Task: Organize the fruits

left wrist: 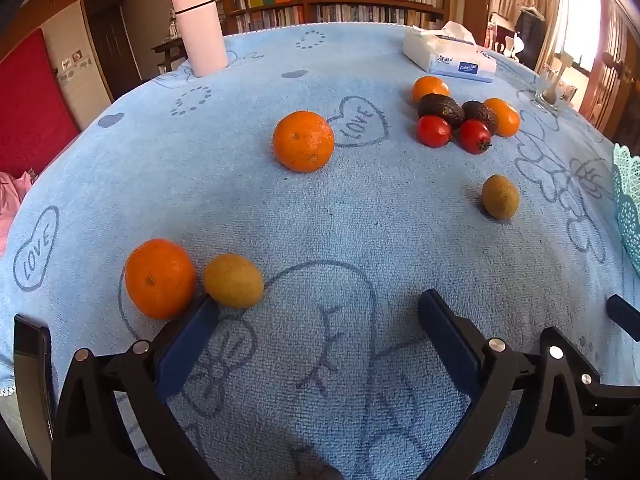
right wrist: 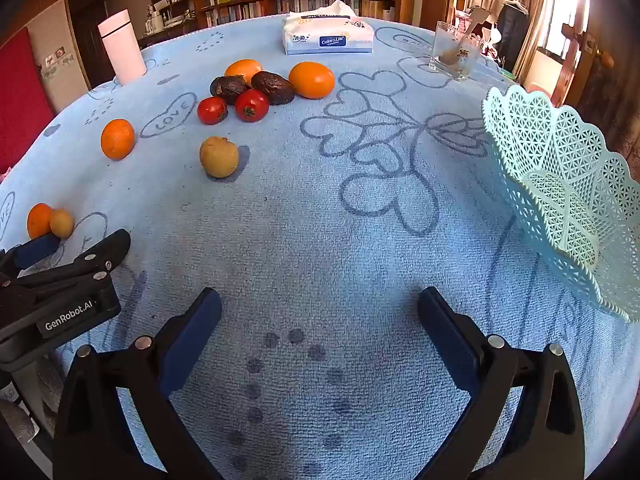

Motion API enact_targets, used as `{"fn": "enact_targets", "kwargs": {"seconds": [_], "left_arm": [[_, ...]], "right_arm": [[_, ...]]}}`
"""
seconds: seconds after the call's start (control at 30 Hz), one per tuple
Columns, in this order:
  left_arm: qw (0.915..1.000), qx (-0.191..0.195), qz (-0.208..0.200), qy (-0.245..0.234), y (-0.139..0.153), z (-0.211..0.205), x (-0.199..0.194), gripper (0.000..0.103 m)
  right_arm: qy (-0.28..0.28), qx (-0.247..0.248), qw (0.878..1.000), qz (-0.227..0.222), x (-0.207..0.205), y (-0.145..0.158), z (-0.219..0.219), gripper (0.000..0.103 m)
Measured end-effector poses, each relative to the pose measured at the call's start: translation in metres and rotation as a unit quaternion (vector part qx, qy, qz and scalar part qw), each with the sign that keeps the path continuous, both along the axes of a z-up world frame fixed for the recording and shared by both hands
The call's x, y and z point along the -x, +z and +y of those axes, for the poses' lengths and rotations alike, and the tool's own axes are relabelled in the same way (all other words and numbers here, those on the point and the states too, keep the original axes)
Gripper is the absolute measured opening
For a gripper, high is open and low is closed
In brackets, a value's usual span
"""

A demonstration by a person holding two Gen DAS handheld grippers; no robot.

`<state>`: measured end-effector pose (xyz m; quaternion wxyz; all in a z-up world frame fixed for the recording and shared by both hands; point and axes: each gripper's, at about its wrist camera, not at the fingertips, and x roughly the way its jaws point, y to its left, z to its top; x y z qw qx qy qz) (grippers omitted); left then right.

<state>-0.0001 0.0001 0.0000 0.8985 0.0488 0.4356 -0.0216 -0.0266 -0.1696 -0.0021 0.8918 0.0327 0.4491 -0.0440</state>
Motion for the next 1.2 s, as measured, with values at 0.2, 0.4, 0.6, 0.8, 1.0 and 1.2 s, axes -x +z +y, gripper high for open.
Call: {"fn": "enact_targets", "kwargs": {"seconds": [0.2, 0.4, 0.6, 0.8, 1.0, 1.2], "left_arm": [[0.9998, 0.017, 0.005, 0.001, -0.0002, 0.0074, -0.0018, 0.098], [0.9999, 0.01, 0.003, 0.001, -0.0002, 0.0046, -0.001, 0.098], [0.9999, 0.01, 0.003, 0.002, -0.0002, 0.0043, -0.0009, 0.098], [0.9999, 0.011, 0.003, 0.001, 0.0009, 0.003, -0.0033, 0.098], [0.9999, 0.012, 0.003, 0.001, 0.0007, 0.0027, -0.0028, 0.098], [0.9999, 0.012, 0.003, 0.001, 0.0024, 0.002, -0.002, 0.098]], "right_arm": [[0.0, 0.0, 1.0, 0.0, -0.0002, 0.0001, 0.0002, 0.1], [0.0, -0.001, 1.0, 0.0, 0.0004, 0.0001, -0.0001, 0.1], [0.0, -0.001, 1.0, 0.0, 0.0005, 0.0002, 0.0, 0.1], [0.0, -0.001, 1.0, 0.0, 0.0004, 0.0001, 0.0001, 0.1], [0.0, 0.0, 1.0, 0.0, 0.0002, 0.0001, -0.0001, 0.1], [0.0, 0.0, 1.0, 0.0, 0.0025, -0.0005, 0.0012, 0.1]]}}
